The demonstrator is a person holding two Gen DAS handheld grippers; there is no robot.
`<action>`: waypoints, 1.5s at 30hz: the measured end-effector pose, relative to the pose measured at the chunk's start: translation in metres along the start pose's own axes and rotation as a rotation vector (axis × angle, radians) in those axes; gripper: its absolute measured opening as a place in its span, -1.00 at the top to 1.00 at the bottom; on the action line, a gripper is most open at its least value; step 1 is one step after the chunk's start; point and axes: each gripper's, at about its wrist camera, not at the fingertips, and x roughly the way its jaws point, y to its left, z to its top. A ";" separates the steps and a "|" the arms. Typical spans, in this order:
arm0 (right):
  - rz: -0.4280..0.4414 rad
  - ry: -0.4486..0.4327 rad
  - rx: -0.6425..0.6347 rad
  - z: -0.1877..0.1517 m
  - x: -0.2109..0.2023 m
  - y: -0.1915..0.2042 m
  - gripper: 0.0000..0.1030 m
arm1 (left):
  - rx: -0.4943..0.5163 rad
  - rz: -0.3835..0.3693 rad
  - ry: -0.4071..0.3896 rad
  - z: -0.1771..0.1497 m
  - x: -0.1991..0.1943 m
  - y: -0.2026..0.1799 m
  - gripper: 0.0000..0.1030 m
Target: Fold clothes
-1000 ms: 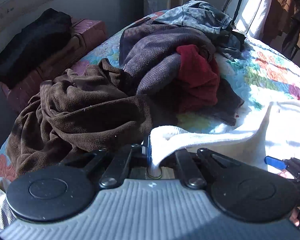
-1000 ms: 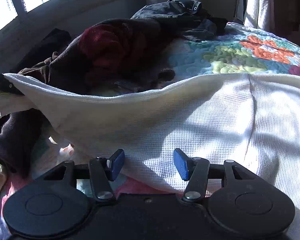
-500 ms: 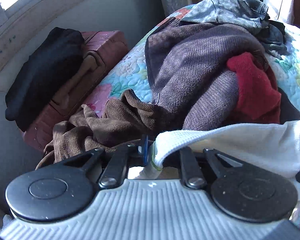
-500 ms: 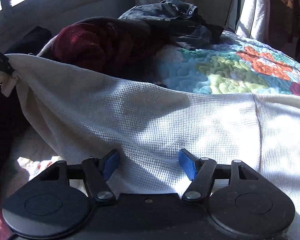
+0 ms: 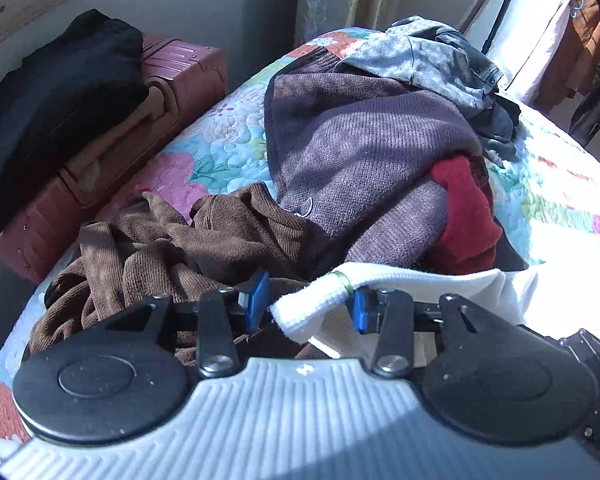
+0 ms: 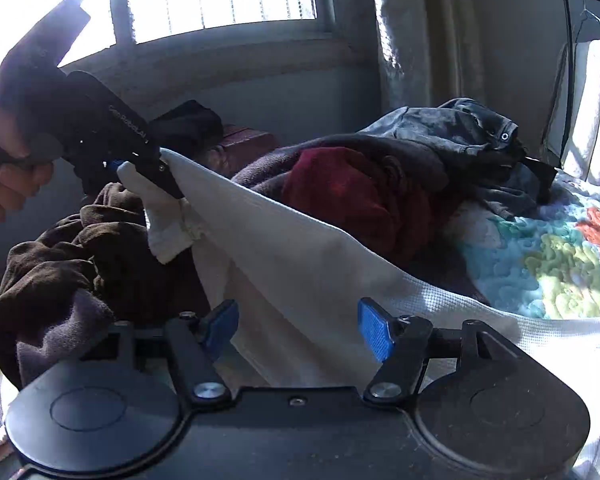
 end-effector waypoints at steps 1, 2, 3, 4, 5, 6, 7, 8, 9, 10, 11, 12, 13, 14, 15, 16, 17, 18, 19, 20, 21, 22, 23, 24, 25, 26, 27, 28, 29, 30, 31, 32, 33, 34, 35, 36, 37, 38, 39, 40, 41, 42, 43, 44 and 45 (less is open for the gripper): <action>0.016 -0.005 -0.040 0.004 0.006 0.010 -0.11 | 0.002 0.004 -0.008 -0.002 -0.003 0.000 0.21; 0.028 0.001 -0.067 0.006 0.014 0.019 -0.01 | -0.002 0.004 -0.014 -0.004 -0.007 0.001 0.21; 0.040 0.011 -0.092 0.007 0.021 0.027 0.12 | -0.004 -0.008 -0.028 -0.006 -0.010 0.001 0.21; 0.051 0.022 -0.117 0.009 0.029 0.036 0.14 | 0.000 -0.021 -0.050 -0.009 -0.014 0.001 0.21; 0.050 0.036 -0.109 0.009 0.035 0.038 0.14 | 0.009 -0.030 -0.066 -0.011 -0.014 0.000 0.21; 0.046 0.052 -0.091 0.008 0.041 0.039 0.14 | 0.021 -0.038 -0.078 -0.012 -0.013 -0.001 0.21; 0.040 0.065 -0.061 0.008 0.047 0.037 0.14 | 0.037 -0.042 -0.085 -0.012 -0.010 -0.002 0.21; 0.051 0.071 -0.023 0.006 0.053 0.034 0.14 | 0.052 -0.042 -0.087 -0.011 -0.006 -0.004 0.20; 0.071 0.069 0.022 0.005 0.058 0.028 0.14 | 0.061 -0.037 -0.084 -0.010 0.000 -0.005 0.21; 0.093 0.067 0.069 0.003 0.063 0.022 0.11 | 0.067 -0.030 -0.079 -0.009 0.007 -0.006 0.26; 0.116 0.054 0.117 0.002 0.066 0.017 0.08 | 0.060 -0.024 -0.067 -0.008 0.011 -0.006 0.46; 0.140 0.038 0.166 0.002 0.068 0.011 0.09 | 0.051 -0.018 -0.047 -0.006 0.014 -0.006 0.88; 0.193 0.016 0.212 0.002 0.068 0.007 0.52 | 0.032 -0.011 -0.024 -0.003 0.014 -0.006 0.89; 0.223 0.009 0.236 0.004 0.066 0.006 0.81 | 0.021 -0.010 -0.021 -0.001 0.009 -0.005 0.89; 0.244 0.007 0.255 0.006 0.062 0.005 0.87 | 0.014 -0.011 -0.027 0.001 0.003 -0.004 0.89; 0.241 -0.015 0.223 0.009 0.056 0.012 0.87 | 0.007 -0.013 -0.032 0.003 -0.004 -0.004 0.89; 0.232 -0.043 0.177 0.012 0.049 0.020 0.87 | -0.004 -0.002 -0.034 0.005 -0.011 -0.002 0.89; 0.226 -0.045 0.131 0.015 0.048 0.030 0.87 | -0.017 0.013 -0.035 0.008 -0.017 0.000 0.88; 0.222 -0.041 0.085 0.018 0.048 0.041 0.87 | -0.037 0.029 -0.021 0.011 -0.022 0.003 0.87; 0.218 -0.036 0.038 0.020 0.048 0.052 0.87 | -0.072 0.048 -0.003 0.014 -0.023 0.009 0.79; 0.198 -0.026 0.000 0.022 0.051 0.061 0.87 | -0.112 0.069 0.016 0.016 -0.024 0.016 0.73; 0.167 -0.006 -0.064 0.022 0.055 0.073 0.84 | -0.136 0.091 0.033 0.018 -0.023 0.021 0.65; 0.134 0.016 -0.135 0.023 0.058 0.086 0.76 | -0.146 0.112 0.042 0.019 -0.023 0.024 0.42; 0.118 0.024 -0.178 0.023 0.058 0.095 0.58 | -0.144 0.127 0.042 0.018 -0.025 0.023 0.30; 0.107 0.028 -0.214 0.023 0.057 0.103 0.51 | -0.138 0.139 0.038 0.017 -0.027 0.021 0.29; 0.137 0.016 -0.211 0.023 0.049 0.104 0.50 | -0.130 0.143 0.033 0.016 -0.031 0.016 0.28; 0.178 -0.001 -0.197 0.024 0.039 0.102 0.26 | -0.113 0.137 0.020 0.015 -0.035 0.010 0.28; 0.219 -0.019 -0.184 0.024 0.029 0.101 0.00 | -0.086 0.131 -0.007 0.014 -0.043 0.000 0.28; 0.261 -0.041 -0.155 0.026 0.014 0.096 -0.01 | -0.047 0.139 -0.048 0.011 -0.052 -0.012 0.24; 0.283 -0.058 -0.112 0.029 -0.004 0.088 -0.01 | -0.004 0.152 -0.092 0.008 -0.063 -0.025 0.18; 0.284 -0.060 -0.063 0.033 -0.024 0.080 -0.01 | 0.026 0.127 -0.106 0.005 -0.070 -0.040 0.17; 0.280 -0.058 -0.014 0.036 -0.045 0.071 -0.01 | 0.050 0.088 -0.107 0.002 -0.076 -0.056 0.12; 0.291 -0.056 0.036 0.038 -0.067 0.059 -0.02 | 0.075 0.049 -0.108 -0.001 -0.082 -0.072 0.07; 0.309 -0.054 0.085 0.039 -0.087 0.046 -0.02 | 0.099 0.009 -0.109 -0.004 -0.088 -0.088 0.07; 0.327 -0.052 0.134 0.039 -0.106 0.033 -0.02 | 0.124 -0.030 -0.109 -0.007 -0.094 -0.104 0.07; 0.342 -0.047 0.197 0.036 -0.128 0.014 -0.03 | 0.148 -0.070 -0.110 -0.011 -0.100 -0.120 0.07; 0.357 -0.042 0.265 0.032 -0.152 -0.007 -0.07 | 0.173 -0.109 -0.111 -0.014 -0.106 -0.135 0.07; 0.359 -0.026 0.323 0.026 -0.172 -0.028 -0.07 | 0.197 -0.149 -0.112 -0.017 -0.112 -0.151 0.07; 0.356 -0.010 0.358 0.019 -0.192 -0.048 -0.07 | 0.221 -0.188 -0.112 -0.020 -0.118 -0.167 0.07; 0.351 0.005 0.387 0.012 -0.211 -0.067 -0.07 | 0.246 -0.228 -0.113 -0.023 -0.124 -0.183 0.07; 0.338 0.021 0.427 0.003 -0.229 -0.087 -0.07 | 0.270 -0.267 -0.113 -0.027 -0.130 -0.199 0.07; 0.322 0.038 0.469 -0.006 -0.248 -0.108 -0.08 | 0.294 -0.307 -0.114 -0.030 -0.136 -0.215 0.07; 0.306 0.055 0.512 -0.015 -0.266 -0.128 -0.09 | 0.308 -0.360 -0.098 -0.034 -0.134 -0.233 0.07; 0.256 0.062 0.542 -0.024 -0.285 -0.147 -0.10 | 0.328 -0.399 -0.087 -0.042 -0.126 -0.256 0.07; 0.174 0.060 0.544 -0.033 -0.302 -0.163 -0.13 | 0.354 -0.431 -0.081 -0.050 -0.118 -0.280 0.07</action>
